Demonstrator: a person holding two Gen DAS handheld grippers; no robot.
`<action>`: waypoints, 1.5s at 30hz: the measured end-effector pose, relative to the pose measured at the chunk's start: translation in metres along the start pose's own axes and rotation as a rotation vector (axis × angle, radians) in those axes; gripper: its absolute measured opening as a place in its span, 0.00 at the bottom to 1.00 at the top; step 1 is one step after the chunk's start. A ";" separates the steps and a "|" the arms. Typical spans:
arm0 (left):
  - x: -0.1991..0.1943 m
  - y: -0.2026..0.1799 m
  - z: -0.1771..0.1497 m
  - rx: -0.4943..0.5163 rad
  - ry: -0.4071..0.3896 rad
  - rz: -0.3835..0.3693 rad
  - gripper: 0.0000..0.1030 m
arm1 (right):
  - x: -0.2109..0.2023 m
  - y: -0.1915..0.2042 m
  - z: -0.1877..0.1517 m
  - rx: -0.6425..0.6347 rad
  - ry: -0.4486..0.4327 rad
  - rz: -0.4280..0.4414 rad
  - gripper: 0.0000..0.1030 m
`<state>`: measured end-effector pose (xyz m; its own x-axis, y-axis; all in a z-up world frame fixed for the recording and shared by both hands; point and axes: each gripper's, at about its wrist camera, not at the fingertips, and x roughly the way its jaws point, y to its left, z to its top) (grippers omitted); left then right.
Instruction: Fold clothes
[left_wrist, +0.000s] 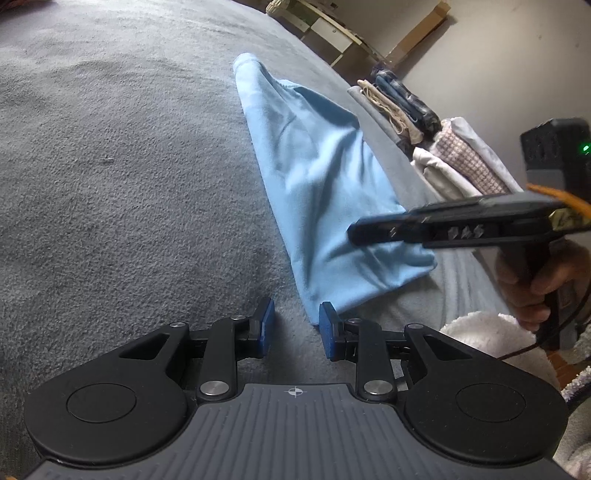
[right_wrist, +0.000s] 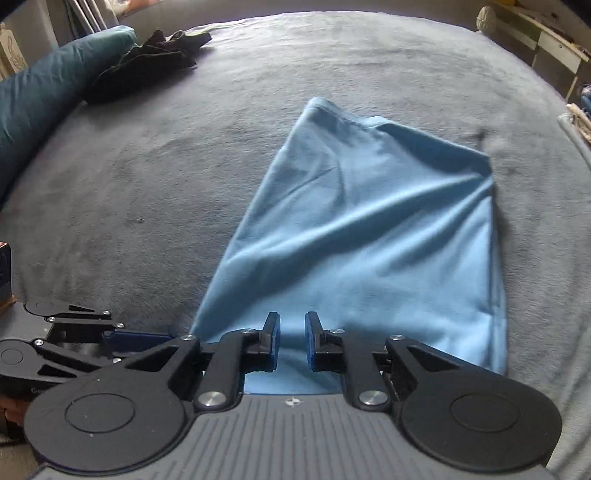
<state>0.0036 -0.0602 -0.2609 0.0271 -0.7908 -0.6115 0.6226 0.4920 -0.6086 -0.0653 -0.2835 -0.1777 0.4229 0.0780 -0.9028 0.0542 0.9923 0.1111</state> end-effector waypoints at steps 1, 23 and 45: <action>-0.001 0.001 0.000 -0.005 -0.001 -0.002 0.25 | 0.013 0.002 -0.007 0.006 0.044 0.000 0.14; 0.001 -0.002 0.012 0.018 -0.044 0.024 0.28 | -0.028 -0.019 -0.060 0.202 0.034 -0.007 0.15; 0.020 -0.011 0.007 0.055 -0.034 0.042 0.30 | -0.041 -0.056 -0.047 0.105 0.059 -0.162 0.16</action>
<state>0.0025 -0.0837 -0.2625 0.0802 -0.7822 -0.6179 0.6620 0.5052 -0.5536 -0.1282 -0.3379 -0.1666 0.3477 -0.0731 -0.9348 0.2126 0.9771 0.0027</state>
